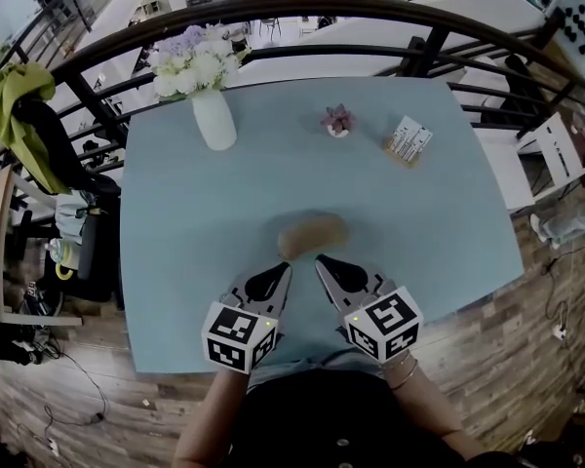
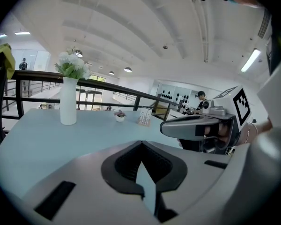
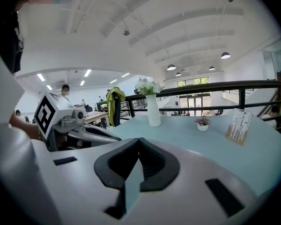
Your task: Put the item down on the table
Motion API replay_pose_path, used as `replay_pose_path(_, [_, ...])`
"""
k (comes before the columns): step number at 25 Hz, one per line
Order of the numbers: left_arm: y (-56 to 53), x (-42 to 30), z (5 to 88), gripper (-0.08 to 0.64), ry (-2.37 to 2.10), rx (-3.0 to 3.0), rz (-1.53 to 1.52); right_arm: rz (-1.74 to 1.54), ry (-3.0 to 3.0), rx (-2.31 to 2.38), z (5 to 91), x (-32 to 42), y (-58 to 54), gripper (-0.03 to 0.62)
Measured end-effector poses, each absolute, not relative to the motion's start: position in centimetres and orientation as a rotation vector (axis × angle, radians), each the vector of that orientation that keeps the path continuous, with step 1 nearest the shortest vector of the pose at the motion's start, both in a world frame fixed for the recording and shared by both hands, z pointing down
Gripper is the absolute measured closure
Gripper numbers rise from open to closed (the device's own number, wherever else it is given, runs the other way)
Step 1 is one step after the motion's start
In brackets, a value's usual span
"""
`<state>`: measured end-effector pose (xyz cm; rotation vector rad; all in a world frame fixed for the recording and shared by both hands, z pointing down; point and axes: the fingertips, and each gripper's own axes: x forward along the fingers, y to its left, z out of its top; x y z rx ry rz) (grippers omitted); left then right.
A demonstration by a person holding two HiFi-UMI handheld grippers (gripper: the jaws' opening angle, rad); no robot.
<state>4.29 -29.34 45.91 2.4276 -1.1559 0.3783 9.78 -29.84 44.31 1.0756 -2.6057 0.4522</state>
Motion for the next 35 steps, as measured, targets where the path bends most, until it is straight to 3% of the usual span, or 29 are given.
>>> replay_pose_path(35, [-29.09, 5.21, 46.06, 0.545, -1.095, 2.446, 0.406, 0.495, -2.605, 1.087, 44.75, 10.39, -29.08, 0.589])
